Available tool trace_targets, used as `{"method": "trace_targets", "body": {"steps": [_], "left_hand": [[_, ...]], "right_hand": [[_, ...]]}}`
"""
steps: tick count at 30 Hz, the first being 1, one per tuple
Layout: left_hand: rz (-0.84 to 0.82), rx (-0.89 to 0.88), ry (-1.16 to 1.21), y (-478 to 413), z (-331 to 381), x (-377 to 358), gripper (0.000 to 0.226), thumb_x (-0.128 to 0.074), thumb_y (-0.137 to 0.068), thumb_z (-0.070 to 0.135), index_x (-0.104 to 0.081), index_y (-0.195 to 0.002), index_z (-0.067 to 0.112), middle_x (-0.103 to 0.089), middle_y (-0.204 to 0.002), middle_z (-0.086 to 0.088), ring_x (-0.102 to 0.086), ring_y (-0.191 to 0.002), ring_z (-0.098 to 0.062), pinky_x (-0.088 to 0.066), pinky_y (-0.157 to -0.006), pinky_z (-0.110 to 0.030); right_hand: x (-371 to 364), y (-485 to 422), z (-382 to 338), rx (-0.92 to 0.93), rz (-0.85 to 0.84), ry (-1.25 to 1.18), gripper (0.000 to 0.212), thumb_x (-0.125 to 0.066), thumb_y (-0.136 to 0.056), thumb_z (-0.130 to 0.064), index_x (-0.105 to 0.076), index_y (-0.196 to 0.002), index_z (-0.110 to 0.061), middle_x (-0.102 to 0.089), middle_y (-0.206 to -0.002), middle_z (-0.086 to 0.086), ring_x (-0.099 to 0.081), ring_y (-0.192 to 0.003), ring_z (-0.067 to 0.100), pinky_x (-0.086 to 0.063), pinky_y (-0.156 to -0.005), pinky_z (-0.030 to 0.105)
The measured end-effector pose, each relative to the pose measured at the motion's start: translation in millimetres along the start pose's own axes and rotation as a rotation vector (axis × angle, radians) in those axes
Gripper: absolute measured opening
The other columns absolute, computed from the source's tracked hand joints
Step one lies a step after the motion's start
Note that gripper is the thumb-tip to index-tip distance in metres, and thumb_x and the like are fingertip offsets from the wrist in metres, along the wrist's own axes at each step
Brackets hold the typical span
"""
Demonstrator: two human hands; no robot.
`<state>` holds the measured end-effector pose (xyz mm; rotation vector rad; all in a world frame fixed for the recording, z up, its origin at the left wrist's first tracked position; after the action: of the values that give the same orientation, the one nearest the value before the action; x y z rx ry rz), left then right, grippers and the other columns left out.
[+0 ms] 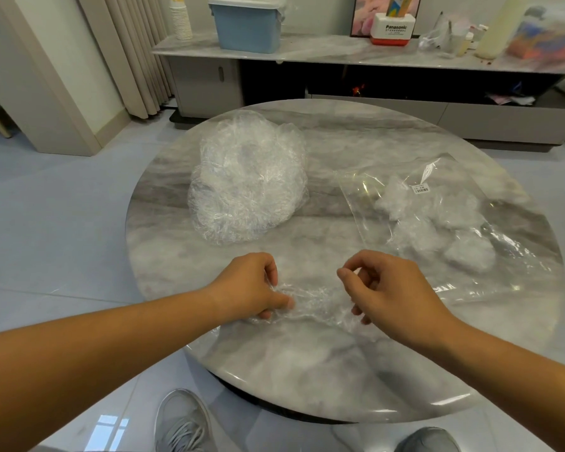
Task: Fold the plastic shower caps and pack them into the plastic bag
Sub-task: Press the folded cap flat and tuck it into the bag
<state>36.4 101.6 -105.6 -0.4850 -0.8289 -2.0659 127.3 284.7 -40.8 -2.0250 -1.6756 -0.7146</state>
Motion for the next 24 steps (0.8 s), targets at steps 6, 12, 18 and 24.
{"method": "trace_targets", "body": {"steps": [6, 12, 18, 24], "left_hand": [[0.03, -0.032, -0.044, 0, 4, -2, 0.047, -0.093, -0.07, 0.027, -0.054, -0.091, 0.012, -0.065, -0.074, -0.005, -0.07, -0.052, -0.017, -0.055, -0.051, -0.031], [0.115, -0.027, -0.085, 1, 3, 17, 0.051, -0.093, -0.065, 0.043, -0.058, -0.087, 0.014, -0.065, -0.076, -0.002, -0.068, -0.059, -0.019, -0.059, -0.061, -0.039], [0.186, 0.019, -0.327, -2, 0, 40, 0.077, -0.085, -0.058, 0.069, -0.051, -0.111, 0.025, -0.052, -0.106, 0.005, -0.056, -0.095, -0.014, -0.045, -0.071, -0.027], [0.037, 0.064, -0.54, 2, -2, 27, 0.053, -0.075, -0.074, 0.068, -0.05, -0.084, 0.022, -0.057, -0.085, 0.006, -0.056, -0.079, -0.013, -0.041, -0.062, -0.028]], "right_hand": [[-57, 22, -35, 0.543, -0.239, 0.485, 0.043, -0.044, -0.098, -0.051, -0.072, -0.12, -0.028, -0.061, -0.138, -0.011, -0.044, -0.137, 0.011, -0.034, -0.113, 0.033], [-78, 31, -4, 0.494, -0.444, 0.491, 0.051, -0.032, -0.104, -0.051, -0.06, -0.138, -0.024, -0.043, -0.157, -0.012, -0.028, -0.146, 0.006, -0.011, -0.115, 0.01], [-82, 35, 2, 0.49, -0.443, 0.536, 0.059, -0.027, -0.102, -0.057, -0.056, -0.142, -0.026, -0.038, -0.159, -0.013, -0.023, -0.148, 0.005, -0.02, -0.121, 0.025], [-78, 36, 1, 0.506, -0.406, 0.584, 0.055, -0.031, -0.101, -0.058, -0.057, -0.14, -0.029, -0.034, -0.157, -0.01, -0.022, -0.145, 0.01, -0.018, -0.117, 0.026]]}}
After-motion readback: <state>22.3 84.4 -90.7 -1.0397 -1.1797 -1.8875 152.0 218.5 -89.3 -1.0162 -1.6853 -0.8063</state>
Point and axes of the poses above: each hand's wrist, its own y-axis away from the middle knuckle, its own x-axis out of the back of the hand, z = x × y, the point moved 10 cm from there along -y, towards the middle knuckle
